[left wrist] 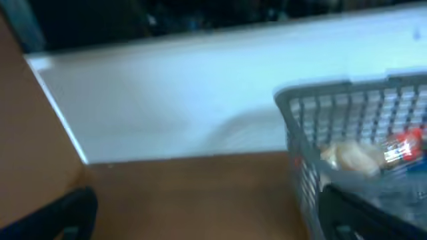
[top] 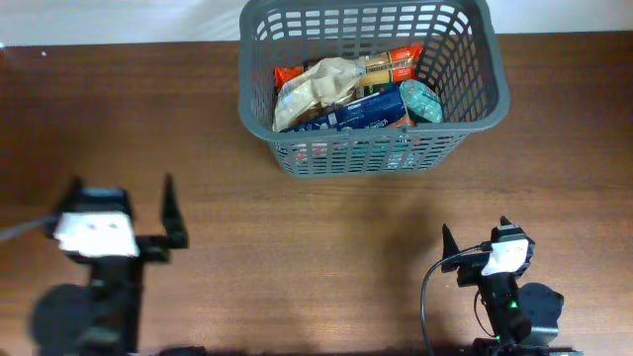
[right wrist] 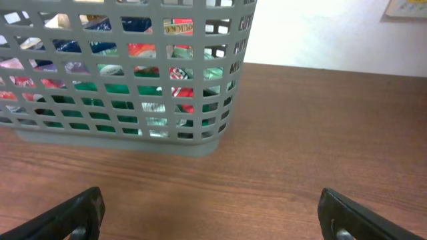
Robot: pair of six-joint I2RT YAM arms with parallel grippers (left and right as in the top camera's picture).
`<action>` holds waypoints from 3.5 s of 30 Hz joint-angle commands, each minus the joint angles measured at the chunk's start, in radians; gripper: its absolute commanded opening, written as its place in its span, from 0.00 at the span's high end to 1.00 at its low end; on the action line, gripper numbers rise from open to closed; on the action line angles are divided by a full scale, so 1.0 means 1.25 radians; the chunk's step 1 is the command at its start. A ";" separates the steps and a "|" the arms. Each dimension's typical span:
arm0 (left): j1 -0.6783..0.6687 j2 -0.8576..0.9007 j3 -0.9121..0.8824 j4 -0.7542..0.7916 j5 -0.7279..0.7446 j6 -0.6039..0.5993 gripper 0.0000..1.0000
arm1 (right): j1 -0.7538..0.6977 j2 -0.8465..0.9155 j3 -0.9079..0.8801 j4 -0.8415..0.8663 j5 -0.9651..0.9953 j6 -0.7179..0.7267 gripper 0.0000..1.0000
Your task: Pack container
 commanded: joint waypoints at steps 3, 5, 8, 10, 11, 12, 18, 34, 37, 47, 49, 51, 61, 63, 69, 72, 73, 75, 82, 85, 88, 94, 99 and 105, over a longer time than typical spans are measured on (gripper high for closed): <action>-0.008 -0.154 -0.247 0.083 0.038 -0.012 0.01 | 0.007 -0.009 -0.006 -0.002 0.007 0.006 0.01; -0.008 -0.205 -0.327 0.107 0.059 -0.014 0.01 | 0.007 -0.009 -0.006 -0.002 0.007 0.006 0.01; -0.008 -0.262 -0.415 0.128 0.081 -0.015 0.01 | 0.007 -0.009 -0.006 -0.002 0.007 0.006 0.01; -0.007 -0.303 -0.475 0.141 0.080 -0.030 0.01 | 0.007 -0.009 -0.006 -0.002 0.007 0.006 0.01; -0.006 -0.321 -0.498 0.146 0.080 -0.034 0.01 | 0.007 -0.009 -0.006 -0.002 0.007 0.006 0.01; -0.005 -0.341 -0.522 0.150 0.080 -0.035 0.01 | 0.007 -0.009 -0.006 -0.002 0.007 0.006 0.01; -0.005 -0.388 -0.603 0.149 0.081 -0.035 0.01 | 0.007 -0.009 -0.006 -0.002 0.007 0.006 0.01; -0.005 -0.388 -0.652 0.138 0.080 -0.034 0.01 | 0.007 -0.009 -0.006 -0.002 0.007 0.006 0.01; -0.005 -0.388 -0.652 0.138 0.080 -0.034 0.01 | 0.007 -0.009 -0.006 -0.002 0.007 0.006 0.01; -0.005 -0.388 -0.652 0.138 0.080 -0.034 0.01 | 0.007 -0.009 -0.006 -0.002 0.007 0.006 0.01; -0.005 -0.388 -0.652 0.138 0.080 -0.034 0.01 | 0.007 -0.009 -0.006 -0.002 0.007 0.006 0.01; -0.005 -0.388 -0.652 0.138 0.080 -0.034 0.01 | 0.007 -0.009 -0.006 -0.002 0.007 0.006 0.01; -0.005 -0.388 -0.652 0.138 0.080 -0.034 0.01 | 0.007 -0.009 -0.006 -0.002 0.007 0.006 0.01; -0.005 -0.388 -0.652 0.138 0.080 -0.034 0.01 | 0.007 -0.009 -0.006 -0.002 0.007 0.006 0.01; -0.005 -0.388 -0.652 0.138 0.080 -0.034 0.01 | 0.007 -0.009 -0.006 -0.002 0.007 0.006 0.01; -0.005 -0.388 -0.652 0.138 0.080 -0.034 0.01 | 0.007 -0.009 -0.006 -0.002 0.007 0.006 0.01; -0.005 -0.388 -0.652 0.138 0.080 -0.034 0.01 | 0.007 -0.009 -0.006 -0.002 0.007 0.006 0.01; -0.005 -0.388 -0.652 0.138 0.080 -0.034 0.01 | 0.007 -0.009 -0.006 -0.002 0.007 0.006 0.01; -0.005 -0.388 -0.652 0.138 0.080 -0.034 0.01 | 0.007 -0.009 -0.006 -0.002 0.007 0.006 0.01; -0.005 -0.388 -0.652 0.138 0.080 -0.034 0.01 | 0.007 -0.009 -0.006 -0.002 0.007 0.006 0.01; -0.005 -0.388 -0.652 0.138 0.080 -0.034 0.01 | 0.007 -0.009 -0.006 -0.002 0.007 0.006 0.01; -0.005 -0.388 -0.652 0.138 0.080 -0.034 0.01 | 0.007 -0.009 -0.006 -0.002 0.007 0.006 0.01; -0.005 -0.388 -0.652 0.138 0.080 -0.034 0.01 | 0.007 -0.009 -0.006 -0.002 0.007 0.006 0.01; -0.005 -0.388 -0.652 0.138 0.080 -0.034 0.01 | 0.007 -0.009 -0.006 -0.002 0.007 0.006 0.01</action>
